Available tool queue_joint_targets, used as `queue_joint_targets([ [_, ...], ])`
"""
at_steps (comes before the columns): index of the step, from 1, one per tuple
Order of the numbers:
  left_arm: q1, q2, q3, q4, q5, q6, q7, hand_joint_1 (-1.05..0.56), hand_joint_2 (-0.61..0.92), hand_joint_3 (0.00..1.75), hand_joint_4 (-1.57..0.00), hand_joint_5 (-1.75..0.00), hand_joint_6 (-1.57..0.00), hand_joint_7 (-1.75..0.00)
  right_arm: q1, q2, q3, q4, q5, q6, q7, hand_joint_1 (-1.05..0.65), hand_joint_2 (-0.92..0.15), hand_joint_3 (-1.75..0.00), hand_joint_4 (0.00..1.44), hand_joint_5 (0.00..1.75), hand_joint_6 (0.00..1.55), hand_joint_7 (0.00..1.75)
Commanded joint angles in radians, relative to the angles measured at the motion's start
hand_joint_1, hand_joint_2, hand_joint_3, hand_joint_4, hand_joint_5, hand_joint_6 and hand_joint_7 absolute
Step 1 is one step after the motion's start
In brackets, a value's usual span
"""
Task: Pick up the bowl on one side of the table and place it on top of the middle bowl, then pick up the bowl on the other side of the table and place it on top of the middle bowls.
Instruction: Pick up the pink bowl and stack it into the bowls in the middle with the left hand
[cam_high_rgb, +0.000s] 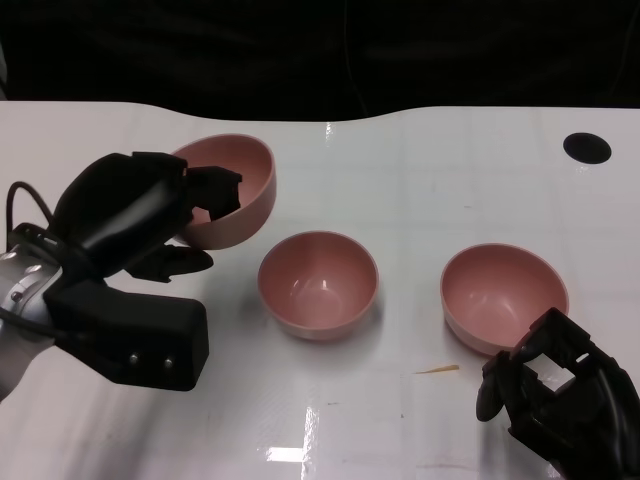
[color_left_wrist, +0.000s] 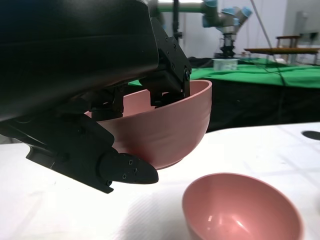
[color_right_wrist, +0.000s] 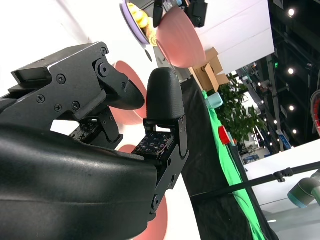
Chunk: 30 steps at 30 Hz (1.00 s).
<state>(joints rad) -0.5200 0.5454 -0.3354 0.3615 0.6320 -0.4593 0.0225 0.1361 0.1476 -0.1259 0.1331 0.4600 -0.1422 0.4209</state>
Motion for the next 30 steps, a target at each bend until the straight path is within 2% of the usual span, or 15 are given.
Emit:
queue_joint_targets([
  [1, -0.036, 0.007, 0.001, -0.036, -0.01, -0.005, -0.07, 0.0, 0.81, 0.31, -0.72, -1.74, -0.68, -1.55, 0.0, -0.005, -0.009, -0.002, 0.002, -0.006, -0.011, -0.03, -0.62, -1.08, 0.89, 1.7, 0.76, 1.48],
  [4, -0.061, -0.008, -0.018, -0.037, 0.015, -0.024, -0.086, 0.0, 0.81, 0.28, -0.72, -1.74, -0.63, -1.65, 0.001, 0.003, -0.006, -0.003, 0.002, -0.011, -0.016, -0.02, -0.62, -1.09, 0.88, 1.71, 0.75, 1.5],
  [6, -0.076, -0.022, -0.031, -0.023, 0.03, -0.043, -0.081, 0.0, 0.8, 0.3, -0.75, -1.69, -0.63, -1.64, 0.001, 0.012, -0.003, 0.002, -0.007, -0.029, -0.021, -0.02, -0.61, -1.1, 0.88, 1.71, 0.75, 1.51],
  [13, -0.122, -0.072, -0.073, 0.024, 0.042, -0.076, -0.112, 0.0, 0.77, 0.38, -0.72, -1.75, -0.59, -1.7, 0.002, 0.022, 0.005, 0.01, -0.011, -0.047, -0.013, -0.05, -0.59, -1.13, 0.88, 1.72, 0.74, 1.51],
  [15, -0.137, -0.091, -0.089, 0.049, 0.054, -0.086, -0.108, -0.06, 0.84, 0.22, -0.7, -1.75, -0.53, -1.73, 0.001, 0.024, 0.01, 0.018, -0.019, -0.063, -0.013, -0.06, -0.58, -1.12, 0.88, 1.72, 0.74, 1.51],
  [16, -0.143, -0.097, -0.094, 0.057, 0.058, -0.088, -0.106, -0.09, 0.88, 0.14, -0.75, -1.62, -0.64, -1.43, 0.0, 0.024, 0.012, 0.021, -0.021, -0.068, -0.012, -0.06, -0.59, -1.12, 0.88, 1.71, 0.74, 1.5],
  [17, -0.153, -0.11, -0.103, 0.07, 0.056, -0.089, -0.116, -0.1, 0.9, 0.1, -0.76, -1.58, -0.69, -1.29, 0.001, 0.026, 0.014, 0.023, -0.019, -0.072, -0.011, -0.06, -0.59, -1.12, 0.88, 1.71, 0.74, 1.5],
  [18, -0.16, -0.12, -0.109, 0.082, 0.053, -0.092, -0.122, -0.11, 0.91, 0.1, -0.78, -1.56, -0.74, -1.24, 0.001, 0.027, 0.016, 0.024, -0.018, -0.074, -0.011, -0.07, -0.59, -1.12, 0.87, 1.7, 0.74, 1.5],
  [20, -0.171, -0.137, -0.119, 0.104, 0.056, -0.103, -0.115, -0.09, 0.91, 0.1, -0.76, -1.68, -0.71, -1.44, 0.002, 0.029, 0.019, 0.025, -0.02, -0.079, -0.013, -0.07, -0.58, -1.12, 0.87, 1.69, 0.75, 1.48],
  [22, -0.179, -0.151, -0.128, 0.125, 0.059, -0.109, -0.111, -0.05, 0.91, 0.1, -0.77, -1.73, -0.63, -1.65, 0.006, 0.029, 0.023, 0.019, -0.024, -0.082, -0.015, -0.07, -0.58, -1.12, 0.88, 1.69, 0.77, 1.45],
  [23, -0.183, -0.156, -0.131, 0.133, 0.058, -0.111, -0.113, -0.04, 0.91, 0.1, -0.77, -1.74, -0.61, -1.7, 0.006, 0.029, 0.024, 0.019, -0.023, -0.085, -0.012, -0.07, -0.58, -1.12, 0.88, 1.68, 0.77, 1.45],
  [30, -0.194, -0.18, -0.149, 0.214, 0.09, -0.128, -0.058, -0.03, 0.91, 0.11, -0.76, -1.75, -0.57, -1.73, 0.016, 0.03, 0.03, -0.001, -0.021, -0.066, -0.026, -0.08, -0.56, -1.13, 0.89, 1.67, 0.8, 1.42],
])
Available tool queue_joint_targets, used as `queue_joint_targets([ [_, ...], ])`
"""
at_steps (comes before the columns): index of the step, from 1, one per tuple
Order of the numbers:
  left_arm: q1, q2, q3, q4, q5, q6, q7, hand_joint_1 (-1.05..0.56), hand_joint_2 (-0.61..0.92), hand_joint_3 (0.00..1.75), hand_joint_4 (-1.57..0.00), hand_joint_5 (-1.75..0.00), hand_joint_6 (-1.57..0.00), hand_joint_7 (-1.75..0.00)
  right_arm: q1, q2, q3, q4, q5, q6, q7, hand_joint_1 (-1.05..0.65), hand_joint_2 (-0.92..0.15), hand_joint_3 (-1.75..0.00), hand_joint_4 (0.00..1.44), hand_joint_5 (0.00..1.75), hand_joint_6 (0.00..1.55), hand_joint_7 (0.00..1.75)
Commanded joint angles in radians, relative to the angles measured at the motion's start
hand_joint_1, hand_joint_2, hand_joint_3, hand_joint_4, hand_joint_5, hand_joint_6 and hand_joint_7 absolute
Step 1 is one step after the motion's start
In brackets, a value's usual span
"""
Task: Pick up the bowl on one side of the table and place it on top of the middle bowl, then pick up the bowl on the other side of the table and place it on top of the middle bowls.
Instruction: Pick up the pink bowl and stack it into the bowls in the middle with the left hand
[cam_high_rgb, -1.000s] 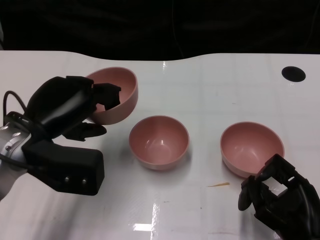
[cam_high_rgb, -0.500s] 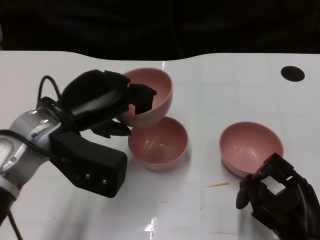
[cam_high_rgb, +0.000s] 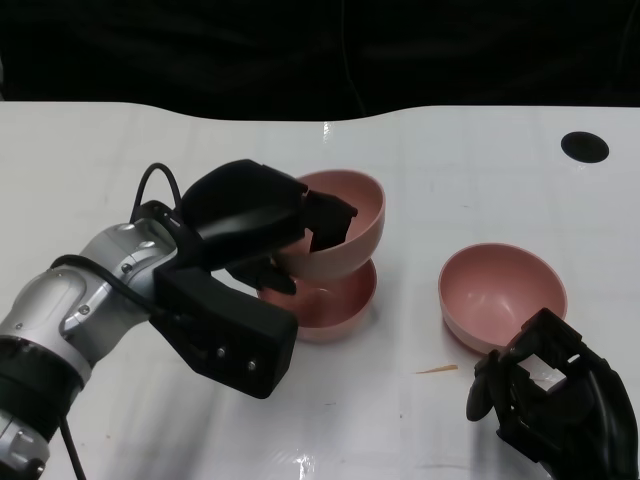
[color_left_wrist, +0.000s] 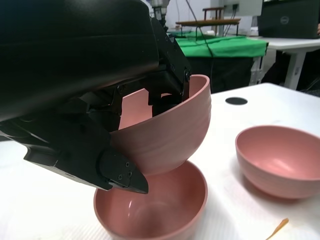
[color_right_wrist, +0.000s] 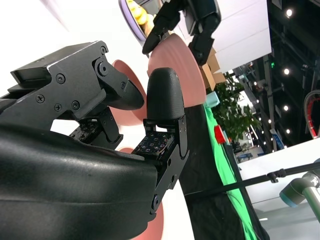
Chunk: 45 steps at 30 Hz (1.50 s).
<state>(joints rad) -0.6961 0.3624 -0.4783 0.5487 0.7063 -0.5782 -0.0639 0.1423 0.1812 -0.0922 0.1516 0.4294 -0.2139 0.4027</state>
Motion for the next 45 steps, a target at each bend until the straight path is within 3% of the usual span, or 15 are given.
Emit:
queue_joint_targets([
  [1, -0.019, 0.001, -0.006, 0.031, 0.018, -0.012, 0.032, -0.03, 0.92, 0.11, -0.76, -1.75, -0.57, -1.73, 0.01, -0.004, -0.003, -0.02, 0.01, 0.006, -0.007, -0.08, -0.56, -1.13, 0.89, 1.67, 0.81, 1.41],
  [7, -0.023, -0.001, -0.004, 0.042, 0.024, -0.019, 0.039, -0.03, 0.92, 0.1, -0.76, -1.75, -0.57, -1.72, 0.011, -0.005, -0.002, -0.021, 0.01, 0.007, -0.009, -0.08, -0.56, -1.13, 0.89, 1.67, 0.81, 1.41],
  [9, -0.03, -0.01, -0.017, 0.096, 0.033, -0.021, 0.046, -0.02, 0.92, 0.11, -0.73, -1.75, -0.58, -1.64, 0.011, -0.007, 0.0, -0.018, 0.004, -0.001, -0.007, -0.08, -0.56, -1.13, 0.9, 1.66, 0.81, 1.41],
  [14, -0.047, -0.021, -0.034, 0.179, 0.044, -0.041, 0.067, -0.04, 0.92, 0.16, -0.71, -1.75, -0.56, -1.64, 0.013, -0.003, 0.002, -0.017, 0.006, -0.005, -0.008, -0.08, -0.55, -1.14, 0.92, 1.64, 0.82, 1.4],
  [25, -0.059, -0.027, -0.054, 0.206, 0.062, -0.032, 0.057, -0.07, 0.92, 0.2, -0.69, -1.75, -0.56, -1.59, 0.018, -0.004, 0.006, -0.024, 0.006, 0.0, -0.011, -0.09, -0.55, -1.13, 0.91, 1.65, 0.82, 1.4],
  [26, -0.06, -0.032, -0.059, 0.208, 0.066, -0.027, 0.053, -0.08, 0.92, 0.16, -0.72, -1.65, -0.63, -1.36, 0.019, -0.005, 0.006, -0.025, 0.009, 0.002, -0.008, -0.08, -0.56, -1.13, 0.91, 1.66, 0.81, 1.4],
  [28, -0.062, -0.037, -0.065, 0.211, 0.07, -0.02, 0.049, -0.08, 0.92, 0.14, -0.74, -1.59, -0.69, -1.21, 0.019, -0.006, 0.006, -0.025, 0.011, 0.005, -0.006, -0.08, -0.57, -1.13, 0.9, 1.67, 0.81, 1.41],
  [29, -0.066, -0.044, -0.071, 0.218, 0.072, -0.018, 0.046, -0.08, 0.92, 0.14, -0.73, -1.61, -0.69, -1.22, 0.019, -0.006, 0.007, -0.025, 0.009, 0.003, -0.007, -0.08, -0.57, -1.13, 0.9, 1.67, 0.8, 1.41],
  [32, -0.075, -0.061, -0.081, 0.242, 0.071, -0.017, 0.043, -0.08, 0.92, 0.17, -0.71, -1.73, -0.57, -1.58, 0.017, -0.004, 0.009, -0.022, 0.006, -0.002, -0.007, -0.08, -0.57, -1.12, 0.9, 1.66, 0.8, 1.41],
  [34, -0.079, -0.064, -0.086, 0.252, 0.076, -0.018, 0.05, -0.1, 0.92, 0.18, -0.71, -1.74, -0.51, -1.7, 0.017, -0.002, 0.009, -0.023, 0.006, -0.002, -0.009, -0.07, -0.58, -1.11, 0.9, 1.66, 0.8, 1.41],
  [45, -0.098, -0.077, -0.105, 0.301, 0.09, -0.011, 0.078, -0.09, 0.92, 0.18, -0.71, -1.75, -0.51, -1.72, 0.012, 0.005, 0.005, -0.014, 0.012, -0.01, -0.006, -0.07, -0.59, -1.11, 0.9, 1.66, 0.8, 1.42],
])
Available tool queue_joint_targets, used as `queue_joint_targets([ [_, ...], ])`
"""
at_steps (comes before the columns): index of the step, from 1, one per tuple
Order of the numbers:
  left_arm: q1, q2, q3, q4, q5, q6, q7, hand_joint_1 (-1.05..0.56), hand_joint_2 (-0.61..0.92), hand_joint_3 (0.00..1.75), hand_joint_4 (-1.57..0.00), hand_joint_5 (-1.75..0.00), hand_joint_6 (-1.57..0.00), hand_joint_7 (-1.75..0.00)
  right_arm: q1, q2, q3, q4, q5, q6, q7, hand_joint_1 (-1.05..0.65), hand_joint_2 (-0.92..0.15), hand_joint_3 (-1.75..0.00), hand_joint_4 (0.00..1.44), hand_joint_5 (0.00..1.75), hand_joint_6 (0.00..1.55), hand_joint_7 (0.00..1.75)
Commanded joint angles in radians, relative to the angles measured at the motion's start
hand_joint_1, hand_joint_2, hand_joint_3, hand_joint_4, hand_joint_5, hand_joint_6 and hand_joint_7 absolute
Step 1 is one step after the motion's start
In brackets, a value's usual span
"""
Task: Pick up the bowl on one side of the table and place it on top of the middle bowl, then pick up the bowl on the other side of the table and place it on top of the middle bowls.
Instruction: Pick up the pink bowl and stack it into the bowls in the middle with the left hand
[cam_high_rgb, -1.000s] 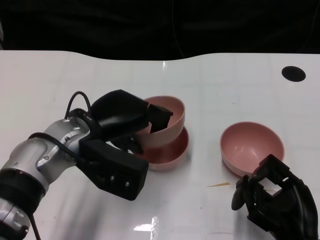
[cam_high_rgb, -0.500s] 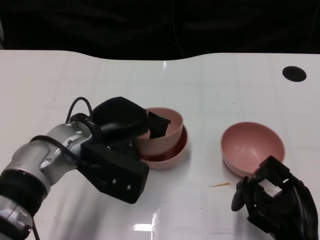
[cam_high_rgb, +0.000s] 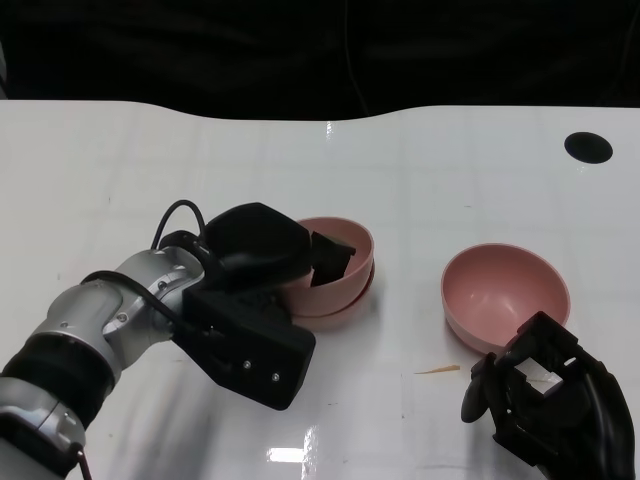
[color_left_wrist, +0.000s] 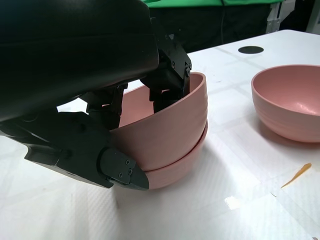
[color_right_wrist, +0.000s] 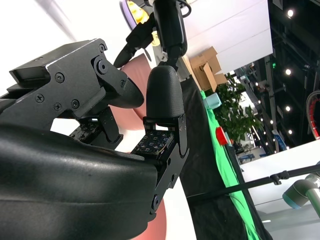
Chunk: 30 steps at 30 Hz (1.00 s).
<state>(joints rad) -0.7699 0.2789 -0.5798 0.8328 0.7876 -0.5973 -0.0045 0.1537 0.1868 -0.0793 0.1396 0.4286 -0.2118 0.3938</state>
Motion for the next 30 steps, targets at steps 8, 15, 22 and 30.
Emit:
queue_joint_targets([
  [8, -0.028, 0.006, -0.009, 0.024, 0.008, 0.008, 0.026, -0.08, 0.92, 0.17, -0.71, -1.75, -0.51, -1.71, 0.0, 0.001, -0.009, 0.0, 0.012, -0.013, 0.005, -0.07, -0.59, -1.1, 0.9, 1.65, 0.8, 1.41],
  [15, -0.028, 0.006, -0.01, 0.025, 0.007, 0.008, 0.027, -0.08, 0.92, 0.17, -0.71, -1.75, -0.51, -1.71, 0.0, 0.001, -0.009, 0.0, 0.012, -0.013, 0.005, -0.07, -0.59, -1.1, 0.9, 1.65, 0.8, 1.41],
  [22, -0.035, -0.002, -0.02, 0.069, 0.016, 0.003, 0.054, -0.1, 0.92, 0.17, -0.69, -1.75, -0.45, -1.74, -0.003, -0.002, -0.012, -0.003, 0.014, -0.007, 0.001, -0.06, -0.59, -1.11, 0.9, 1.68, 0.79, 1.44],
  [30, -0.036, 0.0, -0.026, 0.071, 0.018, 0.005, 0.06, -0.1, 0.92, 0.14, -0.68, -1.75, -0.44, -1.75, -0.004, 0.002, -0.015, 0.006, 0.008, -0.025, 0.008, -0.05, -0.58, -1.14, 0.88, 1.7, 0.77, 1.48],
])
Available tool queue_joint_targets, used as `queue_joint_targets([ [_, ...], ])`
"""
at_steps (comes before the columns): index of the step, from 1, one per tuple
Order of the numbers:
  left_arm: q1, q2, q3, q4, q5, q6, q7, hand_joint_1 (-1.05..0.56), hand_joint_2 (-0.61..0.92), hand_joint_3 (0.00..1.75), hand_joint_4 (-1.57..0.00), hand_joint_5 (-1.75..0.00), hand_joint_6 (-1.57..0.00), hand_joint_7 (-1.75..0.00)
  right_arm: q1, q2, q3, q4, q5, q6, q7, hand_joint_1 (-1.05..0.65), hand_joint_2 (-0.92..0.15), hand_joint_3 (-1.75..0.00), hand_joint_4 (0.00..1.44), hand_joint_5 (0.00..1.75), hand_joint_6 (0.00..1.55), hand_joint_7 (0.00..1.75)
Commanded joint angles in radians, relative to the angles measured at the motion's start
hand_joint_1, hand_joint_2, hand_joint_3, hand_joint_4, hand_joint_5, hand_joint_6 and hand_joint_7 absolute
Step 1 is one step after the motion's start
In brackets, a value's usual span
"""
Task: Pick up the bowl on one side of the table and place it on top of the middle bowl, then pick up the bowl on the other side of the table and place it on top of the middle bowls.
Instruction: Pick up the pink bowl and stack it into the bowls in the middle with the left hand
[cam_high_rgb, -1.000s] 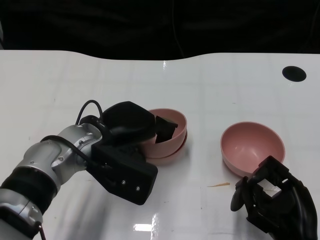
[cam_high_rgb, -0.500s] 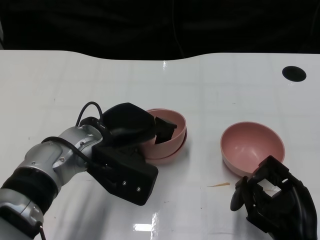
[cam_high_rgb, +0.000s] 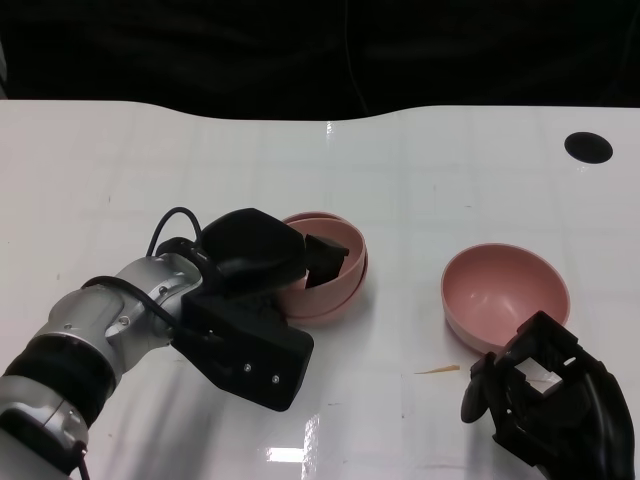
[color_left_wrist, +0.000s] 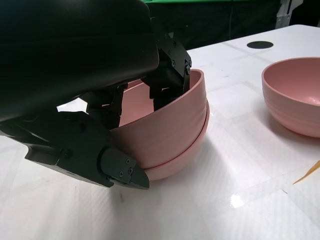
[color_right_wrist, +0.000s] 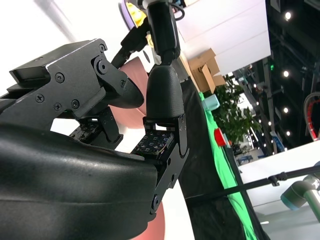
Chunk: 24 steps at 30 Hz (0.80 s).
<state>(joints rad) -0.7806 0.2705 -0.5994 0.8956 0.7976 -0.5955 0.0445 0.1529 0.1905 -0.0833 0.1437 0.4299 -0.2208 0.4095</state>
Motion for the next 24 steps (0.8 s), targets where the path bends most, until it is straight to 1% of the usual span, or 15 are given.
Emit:
queue_joint_targets([
  [1, -0.025, 0.009, -0.007, 0.007, 0.009, 0.006, 0.009, -0.1, 0.92, 0.13, -0.67, -1.75, -0.44, -1.75, -0.003, -0.001, -0.011, 0.0, 0.004, -0.015, -0.012, -0.05, -0.58, -1.14, 0.89, 1.7, 0.77, 1.47],
  [4, -0.022, 0.011, -0.01, 0.006, 0.014, 0.003, 0.024, -0.09, 0.92, 0.12, -0.67, -1.75, -0.44, -1.75, 0.0, -0.005, -0.009, -0.004, 0.007, -0.009, -0.008, -0.05, -0.59, -1.15, 0.89, 1.7, 0.77, 1.47],
  [8, -0.021, 0.012, -0.013, 0.002, 0.014, 0.0, 0.03, -0.12, 0.92, 0.17, -0.67, -1.75, -0.44, -1.75, 0.002, -0.006, -0.008, -0.012, 0.013, 0.001, -0.008, -0.04, -0.59, -1.14, 0.89, 1.7, 0.77, 1.47],
  [12, -0.021, 0.016, -0.021, 0.005, 0.024, -0.006, 0.061, -0.09, 0.92, 0.16, -0.68, -1.75, -0.46, -1.74, 0.005, -0.007, -0.008, -0.018, 0.014, 0.011, -0.013, -0.04, -0.61, -1.13, 0.88, 1.71, 0.77, 1.47],
  [13, -0.025, 0.023, -0.034, -0.005, 0.046, 0.008, 0.063, -0.16, 0.92, 0.19, -0.64, -1.57, -0.53, -1.46, 0.003, -0.007, -0.01, -0.014, 0.015, 0.006, -0.009, -0.04, -0.61, -1.13, 0.88, 1.71, 0.76, 1.48],
  [14, -0.025, 0.032, -0.042, -0.023, 0.065, 0.024, 0.06, -0.32, 0.92, 0.25, -0.7, -0.93, -0.7, -0.82, 0.002, -0.007, -0.011, -0.011, 0.016, 0.003, -0.006, -0.04, -0.61, -1.13, 0.87, 1.72, 0.76, 1.48],
  [15, -0.022, 0.04, -0.047, -0.041, 0.078, 0.037, 0.057, -0.46, 0.92, 0.29, -0.7, -0.54, -0.74, -0.45, 0.001, -0.008, -0.012, -0.01, 0.016, 0.002, -0.005, -0.04, -0.61, -1.12, 0.87, 1.72, 0.75, 1.48],
  [16, -0.014, 0.045, -0.046, -0.065, 0.086, 0.054, 0.053, -0.57, 0.92, 0.31, -0.68, -0.31, -0.75, -0.25, 0.001, -0.009, -0.012, -0.009, 0.016, 0.002, -0.003, -0.04, -0.61, -1.12, 0.87, 1.72, 0.75, 1.49],
  [17, -0.005, 0.048, -0.041, -0.085, 0.088, 0.069, 0.047, -0.71, 0.92, 0.35, -0.59, -0.13, -0.69, -0.1, 0.0, -0.011, -0.012, -0.007, 0.017, 0.001, -0.001, -0.04, -0.62, -1.12, 0.87, 1.72, 0.75, 1.48],
  [19, 0.013, 0.05, -0.034, -0.116, 0.083, 0.095, 0.04, -0.86, 0.92, 0.42, -0.4, -0.03, -0.58, -0.02, 0.001, -0.013, -0.013, -0.008, 0.019, 0.003, 0.003, -0.04, -0.61, -1.12, 0.87, 1.71, 0.76, 1.48],
  [21, 0.025, 0.052, -0.03, -0.133, 0.074, 0.11, 0.036, -0.91, 0.92, 0.45, -0.32, -0.01, -0.53, -0.01, 0.001, -0.014, -0.013, -0.009, 0.02, 0.005, 0.004, -0.04, -0.61, -1.12, 0.87, 1.71, 0.76, 1.48],
  [22, 0.029, 0.052, -0.028, -0.139, 0.071, 0.116, 0.034, -0.95, 0.92, 0.48, -0.25, 0.0, -0.49, 0.0, 0.002, -0.014, -0.013, -0.009, 0.021, 0.005, 0.003, -0.04, -0.61, -1.13, 0.87, 1.71, 0.76, 1.48],
  [24, 0.038, 0.055, -0.024, -0.15, 0.065, 0.125, 0.033, -0.97, 0.92, 0.52, -0.17, 0.0, -0.44, 0.0, 0.0, -0.016, -0.014, -0.005, 0.026, 0.004, 0.011, -0.04, -0.61, -1.13, 0.87, 1.71, 0.76, 1.48],
])
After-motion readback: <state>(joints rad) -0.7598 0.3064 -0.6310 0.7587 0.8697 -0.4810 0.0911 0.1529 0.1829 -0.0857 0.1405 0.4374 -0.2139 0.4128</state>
